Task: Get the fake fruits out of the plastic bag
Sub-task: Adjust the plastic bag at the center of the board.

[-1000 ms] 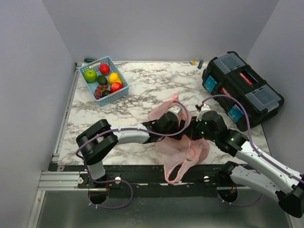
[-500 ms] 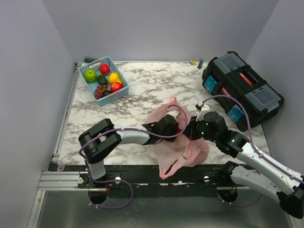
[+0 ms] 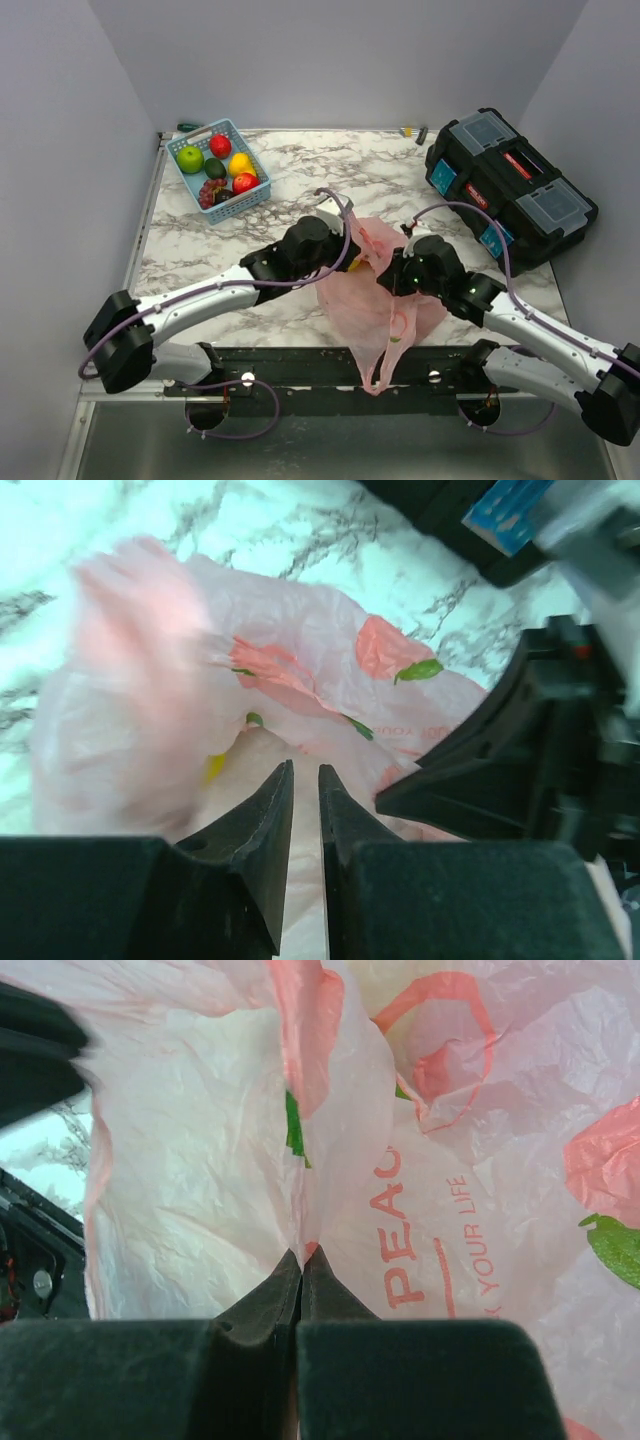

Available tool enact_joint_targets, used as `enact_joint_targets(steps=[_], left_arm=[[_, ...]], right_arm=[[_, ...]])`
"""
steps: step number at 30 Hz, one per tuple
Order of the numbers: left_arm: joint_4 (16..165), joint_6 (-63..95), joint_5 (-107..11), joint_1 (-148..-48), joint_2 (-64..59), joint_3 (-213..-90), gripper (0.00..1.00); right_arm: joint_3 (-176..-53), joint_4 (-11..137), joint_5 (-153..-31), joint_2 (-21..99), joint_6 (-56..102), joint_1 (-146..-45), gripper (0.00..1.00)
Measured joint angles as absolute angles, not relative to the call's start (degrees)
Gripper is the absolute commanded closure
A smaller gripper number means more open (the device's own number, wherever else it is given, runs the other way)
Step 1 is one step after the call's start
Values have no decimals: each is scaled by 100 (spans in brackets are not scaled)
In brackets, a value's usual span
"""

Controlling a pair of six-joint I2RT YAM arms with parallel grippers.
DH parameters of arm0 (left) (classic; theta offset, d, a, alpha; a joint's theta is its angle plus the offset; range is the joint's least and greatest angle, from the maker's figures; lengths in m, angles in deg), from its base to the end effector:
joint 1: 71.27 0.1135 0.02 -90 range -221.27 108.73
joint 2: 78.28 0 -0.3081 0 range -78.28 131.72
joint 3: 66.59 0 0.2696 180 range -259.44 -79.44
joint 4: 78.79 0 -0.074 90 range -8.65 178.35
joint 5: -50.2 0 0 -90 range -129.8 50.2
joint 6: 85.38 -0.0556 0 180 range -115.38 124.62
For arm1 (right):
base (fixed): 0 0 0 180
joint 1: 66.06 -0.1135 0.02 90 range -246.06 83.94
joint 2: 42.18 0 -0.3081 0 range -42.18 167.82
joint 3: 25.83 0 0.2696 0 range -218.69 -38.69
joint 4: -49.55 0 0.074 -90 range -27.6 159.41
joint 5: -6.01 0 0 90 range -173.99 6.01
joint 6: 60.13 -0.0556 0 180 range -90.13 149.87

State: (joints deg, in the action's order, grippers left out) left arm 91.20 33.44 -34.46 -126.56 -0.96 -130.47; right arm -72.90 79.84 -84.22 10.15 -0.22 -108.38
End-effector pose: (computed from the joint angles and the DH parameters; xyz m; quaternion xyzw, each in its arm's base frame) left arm 0.1940 -0.2710 0.2999 0.1663 0.8188 -0.3382 0.4330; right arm 0.1519 0.1386 0.2573 -0.0956 0.8841 0.2717 0.3681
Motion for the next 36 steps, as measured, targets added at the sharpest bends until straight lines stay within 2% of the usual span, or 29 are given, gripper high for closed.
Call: enact_joint_targets(steps=[7,13,18,24,27,31,36], left_arm=[[8880,3232,-3640,-12398,-1139,-12931,82],[9184,3475,-4189,-12378,-1338,-12271,80],[9448,3864,-4534,-12453,-1310,-11639,78],[9730,4237,-4608,-12682,-916,-11497,78],[9774,4489,-4604,-12678,-597,-11324,77],[9813,4747,-4573,-12649,-105,-11215,68],[9833,4814,-4471,-12636,146,-11228,51]], right_arm=[[-7290,7807,-8308,1321,-9,-10838,99],[-7290,7393,-8409,1221,-7,-10838,99],[-7579,6803,-9161,1481,177,-10838,99],[-8145,6047,-10629,2042,494,-10919,99],[-7959,5892,-10758,1881,588,-10915,99],[-7264,6126,-10636,1282,347,-10996,99],[-6919,7149,-9639,355,-306,-11024,99]])
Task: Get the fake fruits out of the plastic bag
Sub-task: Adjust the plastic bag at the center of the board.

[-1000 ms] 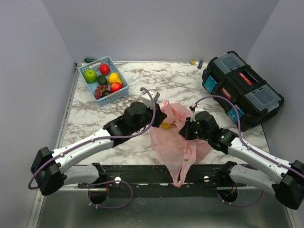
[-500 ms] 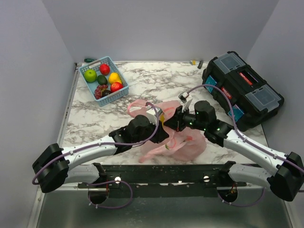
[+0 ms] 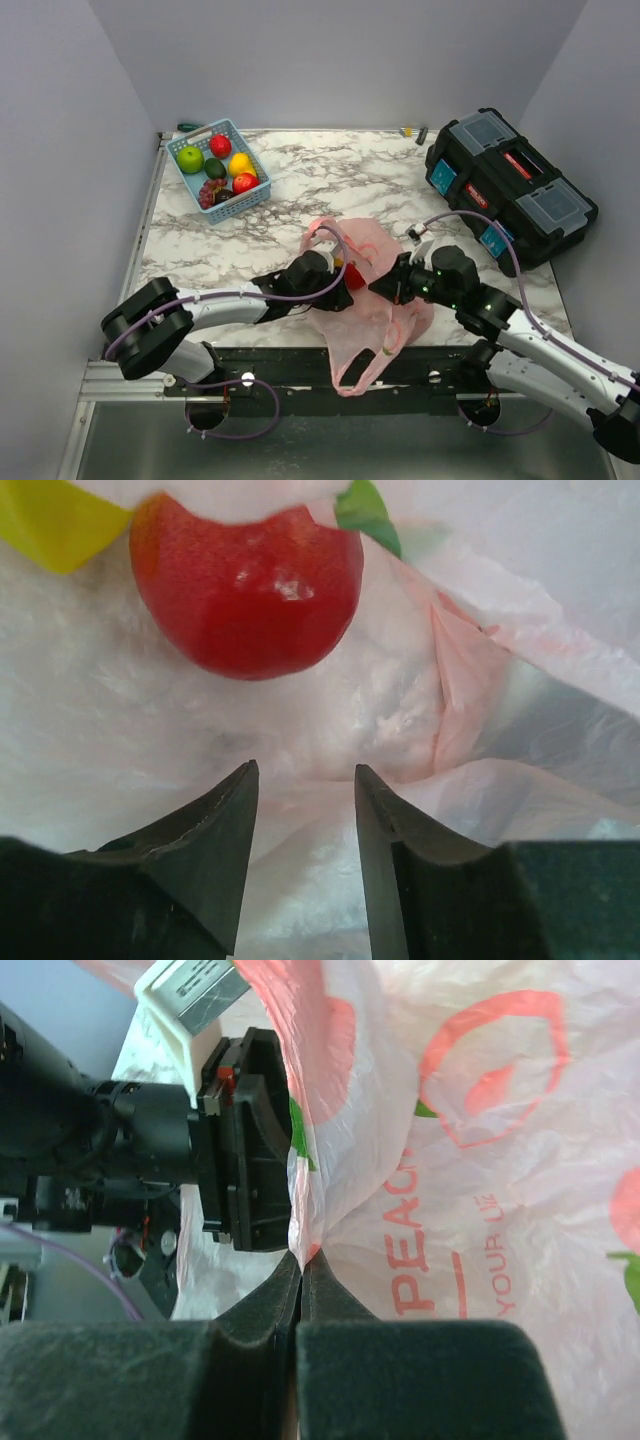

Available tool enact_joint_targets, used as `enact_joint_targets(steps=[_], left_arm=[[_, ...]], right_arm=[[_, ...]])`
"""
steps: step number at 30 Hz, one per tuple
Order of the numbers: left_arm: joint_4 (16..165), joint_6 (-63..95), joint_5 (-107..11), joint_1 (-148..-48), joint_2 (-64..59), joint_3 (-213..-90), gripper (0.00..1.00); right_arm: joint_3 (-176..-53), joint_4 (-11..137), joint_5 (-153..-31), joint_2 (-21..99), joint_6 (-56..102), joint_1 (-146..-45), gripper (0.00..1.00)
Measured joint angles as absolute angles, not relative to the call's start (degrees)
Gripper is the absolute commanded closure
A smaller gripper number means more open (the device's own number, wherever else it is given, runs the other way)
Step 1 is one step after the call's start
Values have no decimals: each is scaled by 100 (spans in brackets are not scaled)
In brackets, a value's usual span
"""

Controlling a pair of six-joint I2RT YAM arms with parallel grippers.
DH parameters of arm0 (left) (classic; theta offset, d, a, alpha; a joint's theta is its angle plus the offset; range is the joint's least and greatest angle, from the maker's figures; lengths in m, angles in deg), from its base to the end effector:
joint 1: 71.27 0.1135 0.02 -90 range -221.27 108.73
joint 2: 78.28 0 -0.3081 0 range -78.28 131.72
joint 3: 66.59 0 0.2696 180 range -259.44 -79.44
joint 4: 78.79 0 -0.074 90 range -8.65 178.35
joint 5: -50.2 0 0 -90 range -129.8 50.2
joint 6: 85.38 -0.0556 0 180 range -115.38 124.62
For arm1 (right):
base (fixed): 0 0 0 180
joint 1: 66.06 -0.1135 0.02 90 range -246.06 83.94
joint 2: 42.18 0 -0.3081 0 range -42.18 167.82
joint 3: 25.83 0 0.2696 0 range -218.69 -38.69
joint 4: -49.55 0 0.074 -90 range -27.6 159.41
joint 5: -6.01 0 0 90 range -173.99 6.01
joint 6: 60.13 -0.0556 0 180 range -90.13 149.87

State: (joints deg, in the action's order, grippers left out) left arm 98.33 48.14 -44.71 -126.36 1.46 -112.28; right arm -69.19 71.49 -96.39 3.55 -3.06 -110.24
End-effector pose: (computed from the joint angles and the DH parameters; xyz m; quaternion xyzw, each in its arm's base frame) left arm 0.1632 -0.2421 0.1880 0.1091 0.8874 -0.3634 0.2620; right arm 0.1288 0.1418 0.2702 -0.1402 0.8255 0.4070 0.3651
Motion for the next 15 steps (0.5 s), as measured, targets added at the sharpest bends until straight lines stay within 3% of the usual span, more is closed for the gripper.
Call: enact_joint_targets(steps=[6,10,15], left_arm=[[9912,4731,-4379,-12636,470,-11532,39],[9940,4633,-4239,-12636,610,-11742,24],[9846,4377,-3892,-12636,837,-12201,15]], right_arm=[[-6770,7739,-8946,-340,-1016,-11022,99],[-6639,7929,-8765,-340,-1178,-11022,99],[-6635,7966,-8767,-194,-1189,-11022,99]])
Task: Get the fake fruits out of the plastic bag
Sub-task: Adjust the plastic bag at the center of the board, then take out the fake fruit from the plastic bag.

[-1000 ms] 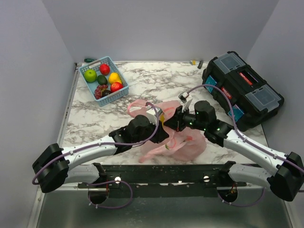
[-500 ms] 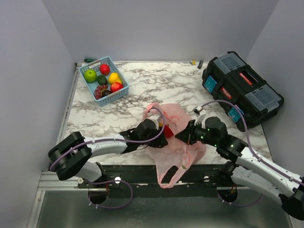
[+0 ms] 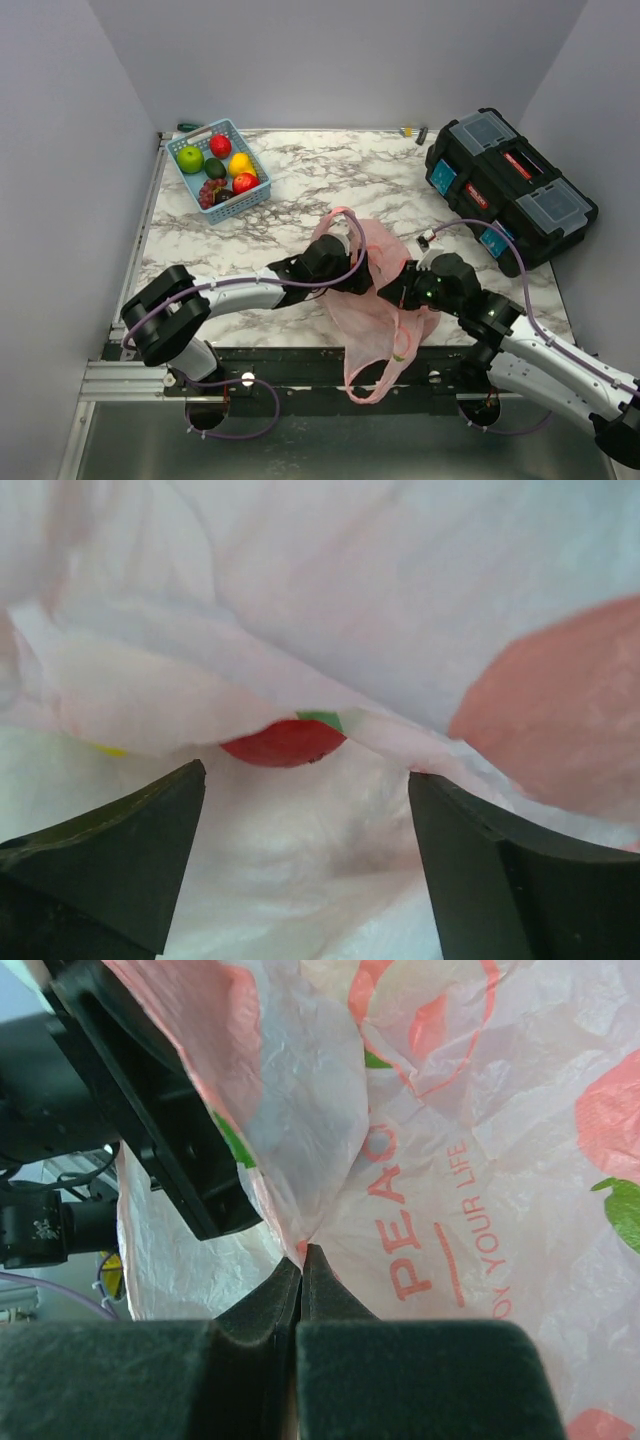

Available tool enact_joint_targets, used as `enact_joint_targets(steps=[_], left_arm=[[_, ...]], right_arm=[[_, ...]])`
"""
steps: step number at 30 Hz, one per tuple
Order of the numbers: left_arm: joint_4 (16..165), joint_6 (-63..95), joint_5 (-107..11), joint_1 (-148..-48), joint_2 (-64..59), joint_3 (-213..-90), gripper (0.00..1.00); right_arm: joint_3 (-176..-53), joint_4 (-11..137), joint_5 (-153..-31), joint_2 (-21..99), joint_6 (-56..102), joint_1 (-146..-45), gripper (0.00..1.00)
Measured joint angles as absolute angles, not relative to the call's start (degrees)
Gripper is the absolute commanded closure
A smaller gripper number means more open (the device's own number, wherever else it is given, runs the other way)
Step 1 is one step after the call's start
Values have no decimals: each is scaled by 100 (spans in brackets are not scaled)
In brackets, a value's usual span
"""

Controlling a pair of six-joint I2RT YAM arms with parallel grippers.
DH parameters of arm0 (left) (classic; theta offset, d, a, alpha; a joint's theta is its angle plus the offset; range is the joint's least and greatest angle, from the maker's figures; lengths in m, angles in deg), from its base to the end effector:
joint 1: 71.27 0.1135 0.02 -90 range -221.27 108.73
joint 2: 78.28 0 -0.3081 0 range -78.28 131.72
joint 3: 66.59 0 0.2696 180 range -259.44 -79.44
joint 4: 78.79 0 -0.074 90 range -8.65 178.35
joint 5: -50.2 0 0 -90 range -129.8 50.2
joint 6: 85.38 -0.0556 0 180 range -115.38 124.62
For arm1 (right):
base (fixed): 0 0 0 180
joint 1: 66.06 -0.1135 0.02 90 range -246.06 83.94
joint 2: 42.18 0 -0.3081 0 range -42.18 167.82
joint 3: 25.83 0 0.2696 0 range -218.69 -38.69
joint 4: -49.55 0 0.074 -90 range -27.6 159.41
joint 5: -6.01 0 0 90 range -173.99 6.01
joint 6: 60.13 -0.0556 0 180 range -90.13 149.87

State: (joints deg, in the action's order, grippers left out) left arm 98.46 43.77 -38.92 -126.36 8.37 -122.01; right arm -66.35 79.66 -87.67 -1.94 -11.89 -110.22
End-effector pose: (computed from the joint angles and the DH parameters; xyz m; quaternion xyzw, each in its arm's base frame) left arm 0.1953 -0.2783 0.2089 0.1188 0.8748 -0.3395 0.3245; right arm 0.1171 0.1187 0.2494 -0.0342 0.8643 0.3618 0.3477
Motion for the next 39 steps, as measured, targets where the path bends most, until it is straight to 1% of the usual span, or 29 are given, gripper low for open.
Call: enact_joint_targets(steps=[6,14,19,20,21,23,25,28,30,32,36,39], left_arm=[[9835,4143,-3596,-12654,1132,-12723,14],[9857,3969,-3262,-12695,1713,-13117,13],[9914,3914,-3164,-12702,2091,-13418,14],[9944,3912,-3157,-12702,2107,-13421,14],[9947,3912,-3153,-12702,2105,-13421,14],[9984,3912,-3151,-12702,2102,-13407,14],[10034,3914,-3157,-12702,2015,-13289,14],[10019,3916,-3218,-12700,1670,-12929,14],[9982,3923,-3336,-12702,1287,-12612,14],[9971,3953,-3467,-12700,909,-12336,14],[9940,4023,-3719,-12702,325,-11923,14],[9927,4095,-3883,-12700,144,-11731,14]], right_arm=[[-6637,7966,-8669,-248,-1189,-11022,99],[-6757,7999,-8540,-298,-1165,-11022,99],[-6768,8060,-8334,-294,-1167,-11022,98],[-6774,8089,-8289,-285,-1167,-11022,95],[-6803,8152,-8232,-263,-1165,-11022,89],[-6930,8274,-8114,-163,-1126,-11022,72],[-7161,8434,-7950,5,-1051,-11022,58],[-7633,8696,-7600,335,-920,-11022,25],[-7944,8825,-7419,574,-791,-11022,13],[-8202,8917,-7333,840,-601,-11022,9],[-8617,8934,-7519,1514,-118,-11022,7],[-8827,8950,-7709,2012,186,-11022,7]])
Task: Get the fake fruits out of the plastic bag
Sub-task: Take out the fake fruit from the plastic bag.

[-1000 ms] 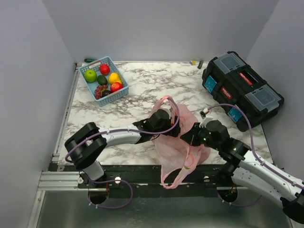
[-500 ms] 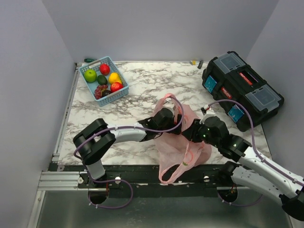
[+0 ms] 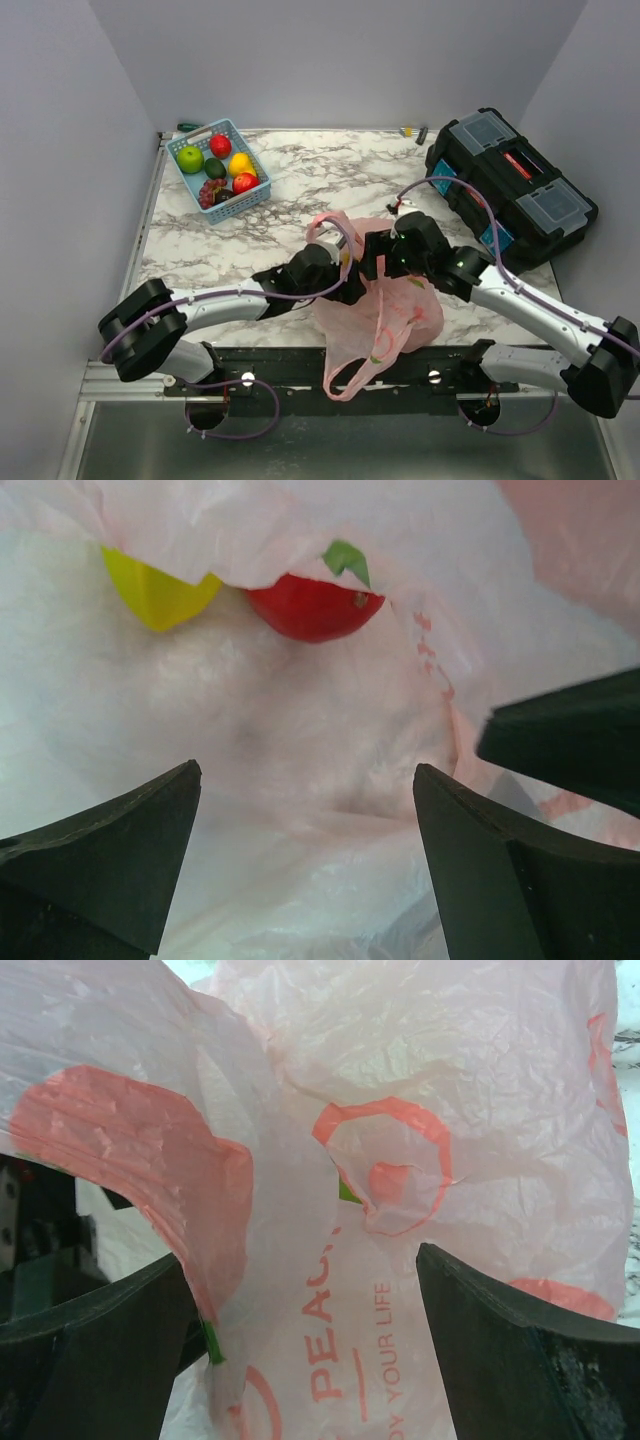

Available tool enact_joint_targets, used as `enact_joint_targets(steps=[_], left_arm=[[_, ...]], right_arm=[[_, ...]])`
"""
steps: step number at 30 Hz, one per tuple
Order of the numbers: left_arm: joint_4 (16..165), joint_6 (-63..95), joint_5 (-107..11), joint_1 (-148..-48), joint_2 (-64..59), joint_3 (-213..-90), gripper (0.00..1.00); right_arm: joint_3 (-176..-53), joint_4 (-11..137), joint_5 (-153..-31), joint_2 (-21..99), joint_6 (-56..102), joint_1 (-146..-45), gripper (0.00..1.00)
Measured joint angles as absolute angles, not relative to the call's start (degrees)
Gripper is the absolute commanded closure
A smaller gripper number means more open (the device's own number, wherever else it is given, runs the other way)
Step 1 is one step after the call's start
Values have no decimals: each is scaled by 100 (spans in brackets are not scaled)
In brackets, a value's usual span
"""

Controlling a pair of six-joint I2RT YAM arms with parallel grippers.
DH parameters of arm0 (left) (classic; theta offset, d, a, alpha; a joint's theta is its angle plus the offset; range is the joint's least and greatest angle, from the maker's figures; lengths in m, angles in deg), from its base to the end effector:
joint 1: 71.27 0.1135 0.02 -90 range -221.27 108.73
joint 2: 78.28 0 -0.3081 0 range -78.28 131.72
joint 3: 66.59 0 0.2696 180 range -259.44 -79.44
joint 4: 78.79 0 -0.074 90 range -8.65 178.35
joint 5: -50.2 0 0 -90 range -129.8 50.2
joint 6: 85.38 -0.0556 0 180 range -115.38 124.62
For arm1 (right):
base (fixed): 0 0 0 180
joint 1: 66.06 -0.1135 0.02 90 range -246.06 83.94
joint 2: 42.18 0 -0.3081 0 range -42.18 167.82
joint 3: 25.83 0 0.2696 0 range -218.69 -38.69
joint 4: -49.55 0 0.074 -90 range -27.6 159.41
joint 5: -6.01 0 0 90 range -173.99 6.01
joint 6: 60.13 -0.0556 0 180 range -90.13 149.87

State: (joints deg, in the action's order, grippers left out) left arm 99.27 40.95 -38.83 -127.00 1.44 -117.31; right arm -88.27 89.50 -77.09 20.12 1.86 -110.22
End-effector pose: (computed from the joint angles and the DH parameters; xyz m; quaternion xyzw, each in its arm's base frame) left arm 0.1764 -0.2573 0.2193 0.1425 0.8583 -0.3496 0.3475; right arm 0.1809 0.1663 0.3042 -0.1017 0.8986 0.2053 0.3742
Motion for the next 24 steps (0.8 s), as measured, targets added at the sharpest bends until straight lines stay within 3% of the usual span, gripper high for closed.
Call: enact_joint_targets(steps=[3,4,6,7,8,16,20,24], left_arm=[[9929,4143,-3994,-12700,98,-11589,15],[9936,4150,-4014,-12700,98,-11560,16],[9947,4168,-4053,-12700,98,-11493,18],[9968,4176,-4064,-12700,98,-11458,20],[9988,4198,-4075,-12700,98,-11423,22],[10279,4533,-3981,-12634,-212,-10763,29],[10331,4677,-3776,-12601,-752,-10310,31],[10423,4777,-3605,-12601,-1104,-10041,33]], right_arm=[[-8897,8958,-7709,2322,369,-11024,20],[-8923,8952,-7688,2412,428,-11024,37],[-8999,8902,-7648,2626,562,-11024,81],[-9069,8810,-7650,2799,660,-11024,95],[-9135,8701,-7650,2967,774,-11024,99],[-10908,8130,-8212,4595,1495,-11074,99],[-11579,8003,-8693,4595,1810,-11623,99],[-11087,7815,-9099,4101,1783,-12034,99]])
